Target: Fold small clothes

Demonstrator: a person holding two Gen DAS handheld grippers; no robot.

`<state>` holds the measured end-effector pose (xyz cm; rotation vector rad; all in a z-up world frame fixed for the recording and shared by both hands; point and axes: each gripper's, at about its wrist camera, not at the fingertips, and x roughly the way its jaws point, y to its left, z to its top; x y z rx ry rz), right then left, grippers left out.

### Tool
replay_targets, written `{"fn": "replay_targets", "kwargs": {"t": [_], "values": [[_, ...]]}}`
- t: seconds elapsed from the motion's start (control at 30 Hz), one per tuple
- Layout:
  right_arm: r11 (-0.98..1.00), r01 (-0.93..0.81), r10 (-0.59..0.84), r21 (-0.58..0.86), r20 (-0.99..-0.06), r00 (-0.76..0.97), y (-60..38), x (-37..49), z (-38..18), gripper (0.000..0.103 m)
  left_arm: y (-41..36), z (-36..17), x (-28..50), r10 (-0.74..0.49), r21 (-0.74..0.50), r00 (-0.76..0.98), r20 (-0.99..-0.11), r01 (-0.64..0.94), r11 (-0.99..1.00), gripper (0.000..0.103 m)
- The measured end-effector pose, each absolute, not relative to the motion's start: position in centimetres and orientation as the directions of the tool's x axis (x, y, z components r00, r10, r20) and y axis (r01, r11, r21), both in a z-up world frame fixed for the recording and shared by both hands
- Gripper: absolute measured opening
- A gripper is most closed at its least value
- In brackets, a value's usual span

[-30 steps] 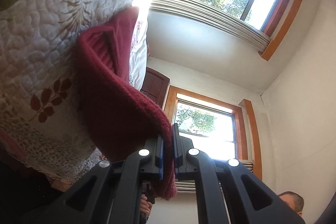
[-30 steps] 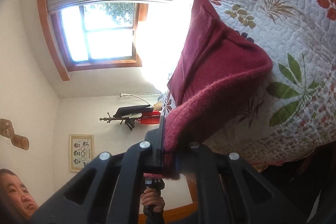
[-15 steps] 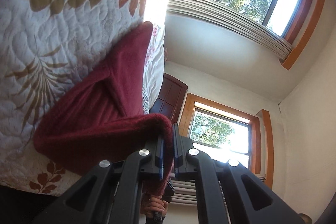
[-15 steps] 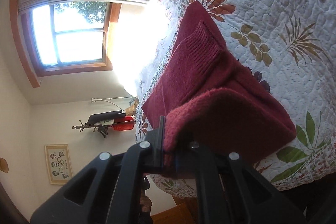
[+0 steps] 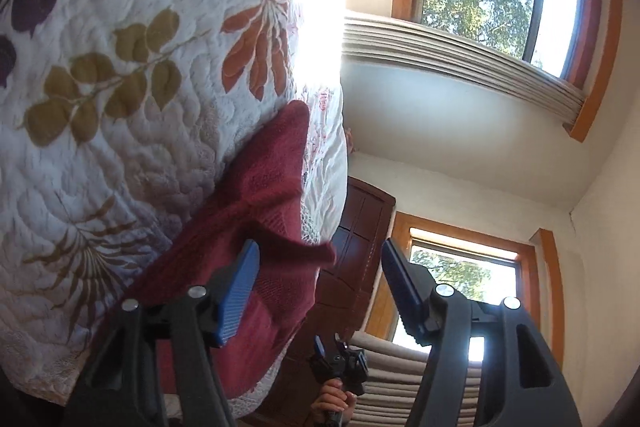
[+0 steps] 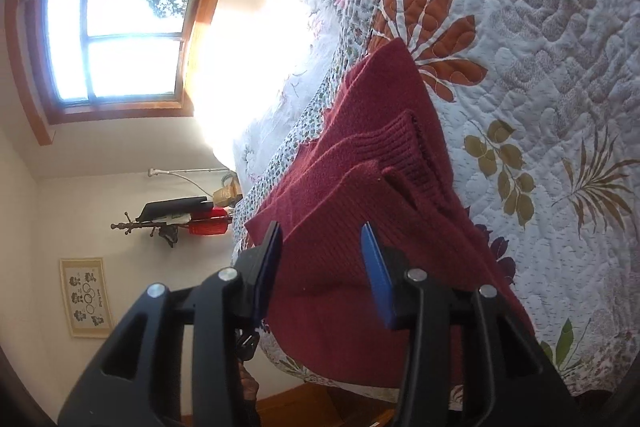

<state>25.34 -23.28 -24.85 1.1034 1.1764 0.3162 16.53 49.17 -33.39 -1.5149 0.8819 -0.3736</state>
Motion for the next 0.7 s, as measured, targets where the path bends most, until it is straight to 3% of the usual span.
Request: {"fn": "replay_targets", "kwargs": {"t": [0.2, 0.33, 0.47, 0.7], "values": [[0.712, 0.224, 0.580, 0.666, -0.737, 0.347, -23.2, 24.1, -24.3, 0.044, 48.7, -31.0, 18.0, -0.659, -0.833, 0.513, -0.551, -0.292, 0.470, 0.077], [0.784, 0.169, 0.532, 0.597, -0.787, 0.311, -21.7, 24.1, -26.0, 0.053, 46.8, -31.5, 20.2, -0.612, -0.731, 0.412, -0.675, -0.261, 0.630, 0.078], [0.817, 0.149, 0.502, 0.557, -0.814, 0.291, -20.7, 25.1, -27.5, 0.057, 44.4, -32.4, 22.3, -0.577, -0.652, 0.326, -0.749, -0.206, 0.730, 0.081], [0.845, 0.125, 0.481, 0.521, -0.841, 0.249, -19.8, 25.9, -28.9, 0.059, 41.9, -33.3, 24.4, -0.565, -0.604, 0.234, -0.791, -0.150, 0.783, 0.080]]}}
